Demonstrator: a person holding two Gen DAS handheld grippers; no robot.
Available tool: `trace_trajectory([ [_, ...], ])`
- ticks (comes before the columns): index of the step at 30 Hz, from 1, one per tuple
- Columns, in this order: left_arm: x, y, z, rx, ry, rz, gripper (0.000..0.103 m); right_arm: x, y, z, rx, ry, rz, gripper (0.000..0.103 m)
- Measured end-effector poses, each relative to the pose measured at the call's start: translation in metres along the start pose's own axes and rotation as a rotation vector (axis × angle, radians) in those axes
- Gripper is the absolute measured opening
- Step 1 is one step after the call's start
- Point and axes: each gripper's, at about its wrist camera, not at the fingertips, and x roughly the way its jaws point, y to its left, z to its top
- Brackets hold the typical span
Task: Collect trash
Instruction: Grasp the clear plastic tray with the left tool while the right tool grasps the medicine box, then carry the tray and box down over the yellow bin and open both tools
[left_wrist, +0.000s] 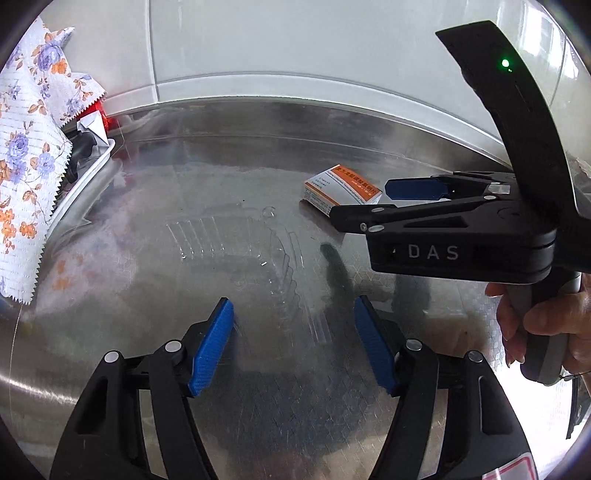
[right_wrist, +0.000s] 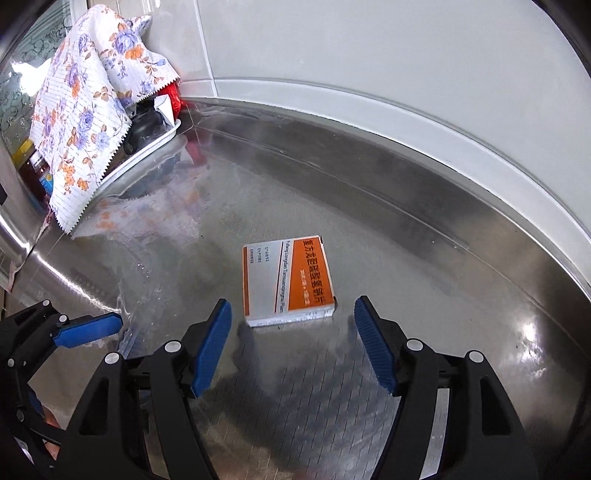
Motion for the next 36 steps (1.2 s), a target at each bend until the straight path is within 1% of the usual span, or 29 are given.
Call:
trace_trajectory([
  [7,0.006,0.011,0.008,-0.020,-0.001,0.014,0.066,0.013,0.001,0.007,-0.007,0.007,-0.007,0.070],
  [12,0.009,0.020,0.014,-0.024,-0.004,0.028,0.067,0.017,0.005,0.008,-0.040,0.003,-0.035,0.070],
  [15,0.010,0.024,0.015,-0.021,-0.008,0.032,0.064,0.016,0.002,0.007,-0.038,-0.002,-0.038,0.069],
  [17,0.010,0.028,0.017,-0.019,-0.011,0.030,0.059,0.014,0.001,0.006,-0.033,-0.007,-0.037,0.064],
  [18,0.011,0.030,0.018,-0.016,-0.010,0.028,0.058,0.013,0.001,0.006,-0.032,-0.009,-0.035,0.059],
  [19,0.009,0.030,0.018,-0.012,-0.012,0.025,0.054,0.012,0.001,0.005,-0.031,-0.010,-0.033,0.053],
  [21,0.009,0.031,0.019,0.003,-0.011,0.014,0.048,0.011,0.001,0.003,-0.031,-0.012,-0.039,0.053],
  [22,0.009,0.030,0.020,0.012,-0.009,0.006,0.043,0.010,0.001,0.002,-0.025,-0.014,-0.038,0.052],
  [23,0.009,0.029,0.020,0.024,-0.007,-0.001,0.036,0.009,0.001,0.001,-0.020,-0.016,-0.039,0.052],
  [24,0.008,0.029,0.020,0.035,-0.002,-0.017,0.032,0.008,0.001,0.001,-0.019,-0.017,-0.043,0.052],
  [25,0.008,0.028,0.020,0.043,0.000,-0.028,0.024,0.007,0.001,0.000,-0.015,-0.017,-0.046,0.052],
  [26,0.007,0.028,0.020,0.053,0.002,-0.038,0.013,0.006,0.001,-0.001,-0.010,-0.017,-0.046,0.052],
  [30,0.004,0.031,0.019,0.074,0.009,-0.061,0.011,0.001,0.001,-0.006,0.011,-0.023,-0.047,0.052],
  [36,-0.006,0.036,0.017,0.096,0.002,-0.064,0.011,-0.008,0.003,-0.015,0.042,-0.029,-0.042,0.052],
])
